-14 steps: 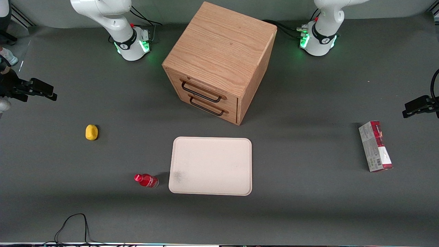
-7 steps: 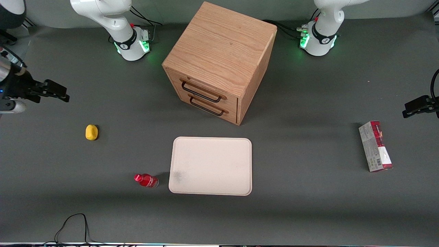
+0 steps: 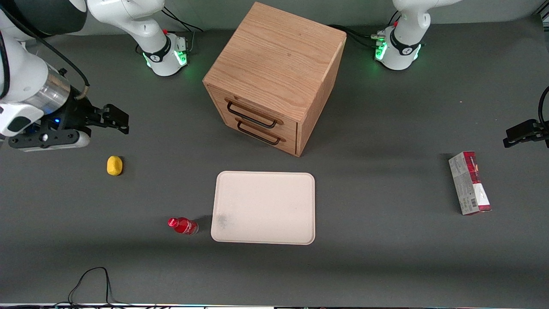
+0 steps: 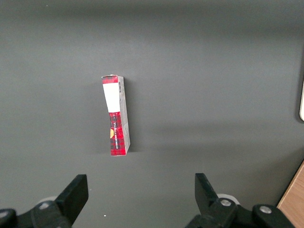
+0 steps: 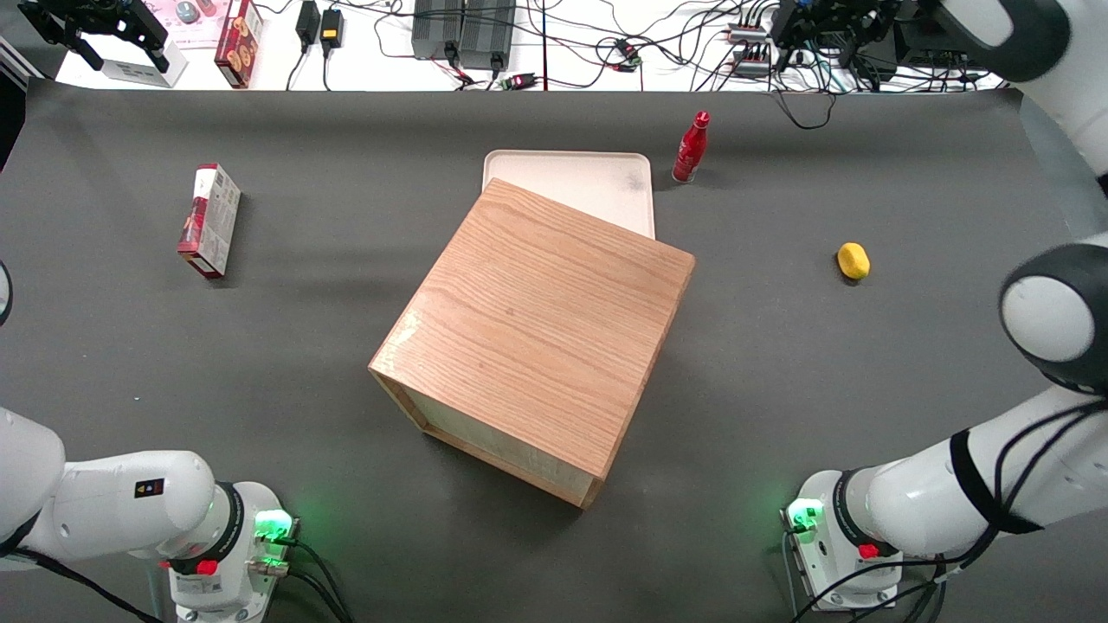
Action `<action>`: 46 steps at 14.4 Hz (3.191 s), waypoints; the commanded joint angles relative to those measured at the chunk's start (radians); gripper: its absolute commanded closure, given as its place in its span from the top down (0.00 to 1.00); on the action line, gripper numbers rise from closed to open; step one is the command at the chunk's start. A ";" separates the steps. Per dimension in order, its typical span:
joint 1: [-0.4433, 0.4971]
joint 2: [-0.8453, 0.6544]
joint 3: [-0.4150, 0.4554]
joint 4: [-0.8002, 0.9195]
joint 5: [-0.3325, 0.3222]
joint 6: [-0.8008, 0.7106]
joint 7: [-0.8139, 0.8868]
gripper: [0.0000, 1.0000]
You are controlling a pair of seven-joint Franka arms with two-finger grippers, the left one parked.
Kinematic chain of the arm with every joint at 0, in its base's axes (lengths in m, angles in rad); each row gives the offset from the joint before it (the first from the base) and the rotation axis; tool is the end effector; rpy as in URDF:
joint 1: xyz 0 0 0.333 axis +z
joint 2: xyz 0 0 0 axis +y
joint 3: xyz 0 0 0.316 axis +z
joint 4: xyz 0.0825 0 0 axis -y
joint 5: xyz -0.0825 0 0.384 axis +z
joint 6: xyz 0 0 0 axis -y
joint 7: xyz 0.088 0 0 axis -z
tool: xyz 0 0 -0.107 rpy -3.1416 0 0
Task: Place coke bottle on tray
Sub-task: 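Move the open right gripper down toward the red Coca-Cola bottle, then close the right gripper around the red Coca-Cola bottle's body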
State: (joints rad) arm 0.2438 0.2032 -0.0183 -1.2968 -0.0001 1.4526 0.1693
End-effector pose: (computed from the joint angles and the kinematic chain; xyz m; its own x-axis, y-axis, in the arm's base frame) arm 0.5890 0.1364 0.6243 0.9974 0.0561 -0.0460 0.0567 -0.9983 0.0117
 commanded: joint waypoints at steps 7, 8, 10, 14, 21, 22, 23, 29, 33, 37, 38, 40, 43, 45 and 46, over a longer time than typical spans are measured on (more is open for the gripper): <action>-0.008 0.392 0.012 0.455 0.003 -0.046 -0.065 1.00; -0.008 0.401 0.015 0.455 0.003 -0.020 -0.065 1.00; -0.008 0.432 0.021 0.455 0.002 0.018 -0.065 1.00; -0.008 0.467 0.023 0.453 0.002 0.100 -0.062 1.00; -0.011 0.660 0.020 0.450 -0.001 0.302 -0.053 1.00; -0.011 0.689 0.020 0.450 -0.001 0.337 -0.053 1.00; -0.011 0.708 0.020 0.448 -0.001 0.357 -0.053 1.00; -0.009 0.762 0.021 0.424 0.003 0.403 -0.054 1.00; -0.011 0.745 0.021 0.392 0.006 0.397 -0.063 1.00; -0.011 0.723 0.021 0.350 0.008 0.396 -0.065 1.00; -0.012 0.720 0.021 0.344 0.008 0.393 -0.065 1.00; -0.012 0.711 0.021 0.338 0.006 0.391 -0.065 1.00; -0.012 0.703 0.021 0.340 0.008 0.382 -0.065 0.97; -0.011 0.699 0.021 0.340 0.008 0.368 -0.065 0.73; -0.011 0.699 0.021 0.340 0.006 0.368 -0.065 0.59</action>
State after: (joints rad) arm 0.2376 0.9394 -0.0037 -0.9171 -0.0006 1.8296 0.1249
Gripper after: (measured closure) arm 0.101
